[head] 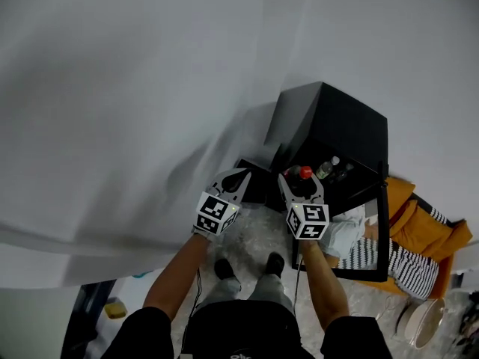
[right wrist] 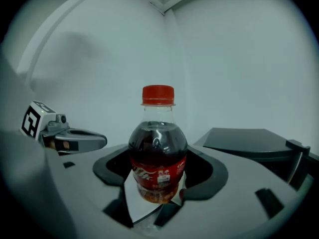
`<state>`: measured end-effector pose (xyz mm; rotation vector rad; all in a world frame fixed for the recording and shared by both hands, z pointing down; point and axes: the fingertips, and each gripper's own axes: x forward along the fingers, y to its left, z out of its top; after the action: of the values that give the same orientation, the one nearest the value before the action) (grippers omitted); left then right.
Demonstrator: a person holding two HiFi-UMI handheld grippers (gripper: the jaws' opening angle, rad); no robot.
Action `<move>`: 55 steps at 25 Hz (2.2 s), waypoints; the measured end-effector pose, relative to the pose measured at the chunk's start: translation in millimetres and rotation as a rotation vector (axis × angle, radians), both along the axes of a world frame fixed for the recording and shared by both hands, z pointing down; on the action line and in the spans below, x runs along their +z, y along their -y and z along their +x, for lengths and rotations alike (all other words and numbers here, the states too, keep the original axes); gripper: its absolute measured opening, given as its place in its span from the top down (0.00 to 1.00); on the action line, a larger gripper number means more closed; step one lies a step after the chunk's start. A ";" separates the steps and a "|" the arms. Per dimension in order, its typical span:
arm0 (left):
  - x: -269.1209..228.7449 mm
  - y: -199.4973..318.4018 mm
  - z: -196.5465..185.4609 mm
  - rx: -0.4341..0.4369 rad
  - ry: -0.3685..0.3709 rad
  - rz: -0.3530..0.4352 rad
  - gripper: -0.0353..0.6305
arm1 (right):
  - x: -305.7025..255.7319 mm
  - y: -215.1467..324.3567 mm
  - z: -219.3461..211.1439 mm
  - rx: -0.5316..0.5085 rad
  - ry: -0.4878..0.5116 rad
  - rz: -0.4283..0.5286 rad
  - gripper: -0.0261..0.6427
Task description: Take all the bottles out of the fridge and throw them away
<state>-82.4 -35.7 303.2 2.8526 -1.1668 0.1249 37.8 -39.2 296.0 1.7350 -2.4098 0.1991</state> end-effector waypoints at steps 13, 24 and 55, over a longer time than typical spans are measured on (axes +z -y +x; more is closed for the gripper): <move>-20.7 7.6 -43.6 -0.042 -0.023 0.018 0.94 | -19.6 11.2 -58.4 -0.084 -0.023 -0.002 0.51; 5.5 47.8 -33.9 -0.086 0.001 -0.031 0.94 | 16.1 59.5 -52.6 -0.141 -0.007 -0.059 0.51; 119.8 151.1 20.9 -0.230 0.037 -0.210 0.94 | 156.3 168.5 -35.8 -0.389 0.001 -0.237 0.51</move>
<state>-61.5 -186.8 423.0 2.5274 -1.3877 0.2726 2.0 -207.7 452.3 1.1435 -2.5422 0.4121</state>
